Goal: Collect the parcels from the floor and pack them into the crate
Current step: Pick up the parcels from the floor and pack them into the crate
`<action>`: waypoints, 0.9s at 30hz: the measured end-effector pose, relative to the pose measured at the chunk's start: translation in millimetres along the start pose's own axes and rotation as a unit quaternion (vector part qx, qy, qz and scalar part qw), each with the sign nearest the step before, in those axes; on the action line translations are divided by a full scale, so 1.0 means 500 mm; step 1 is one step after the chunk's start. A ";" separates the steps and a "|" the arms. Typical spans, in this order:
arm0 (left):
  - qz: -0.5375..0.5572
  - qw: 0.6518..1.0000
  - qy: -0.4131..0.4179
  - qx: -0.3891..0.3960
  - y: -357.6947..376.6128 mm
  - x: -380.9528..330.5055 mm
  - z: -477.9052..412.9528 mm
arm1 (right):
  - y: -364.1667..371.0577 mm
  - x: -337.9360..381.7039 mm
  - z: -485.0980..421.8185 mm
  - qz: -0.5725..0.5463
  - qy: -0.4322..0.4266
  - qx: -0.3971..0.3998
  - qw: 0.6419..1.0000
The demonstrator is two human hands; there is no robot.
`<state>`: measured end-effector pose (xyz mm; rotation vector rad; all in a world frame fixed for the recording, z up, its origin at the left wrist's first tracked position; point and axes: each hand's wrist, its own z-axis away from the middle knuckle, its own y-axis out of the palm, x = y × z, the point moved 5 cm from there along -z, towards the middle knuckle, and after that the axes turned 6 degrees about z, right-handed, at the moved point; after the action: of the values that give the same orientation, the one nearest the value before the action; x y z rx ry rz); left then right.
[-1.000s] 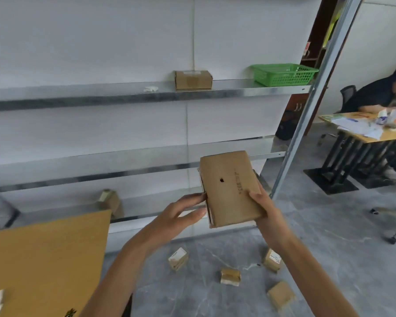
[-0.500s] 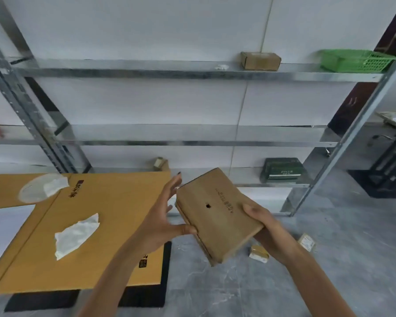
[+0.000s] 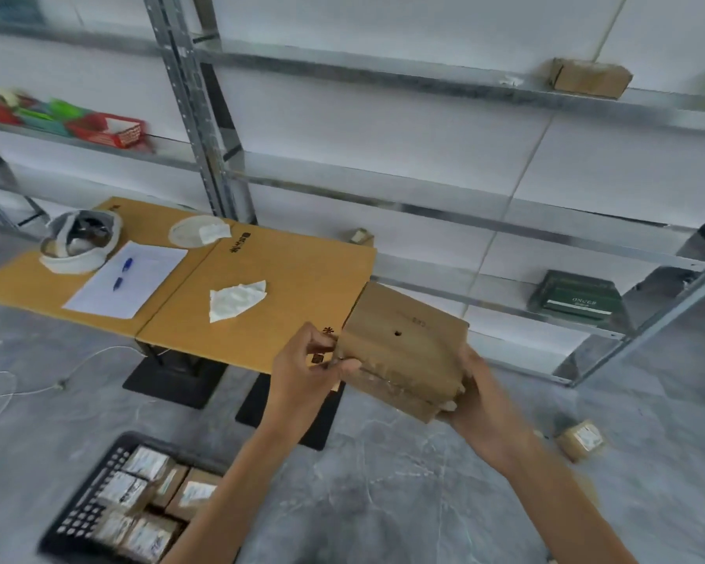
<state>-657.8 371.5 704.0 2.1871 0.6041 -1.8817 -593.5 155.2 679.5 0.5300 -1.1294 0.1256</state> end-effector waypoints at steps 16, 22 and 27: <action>-0.062 0.997 -0.020 0.035 -0.477 0.005 0.166 | 0.418 -0.171 0.090 0.068 -0.040 0.001 0.997; -0.071 0.996 -0.041 0.047 -0.693 0.030 0.225 | 0.626 -0.286 0.130 0.072 -0.041 0.006 0.997; -0.093 0.992 -0.061 0.061 -0.799 0.064 0.230 | 0.720 -0.353 0.126 0.079 -0.041 0.001 0.996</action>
<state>-927.2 689.7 698.9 2.1339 0.7094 -2.1827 -851.0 468.7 665.8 0.4501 -1.2516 0.2438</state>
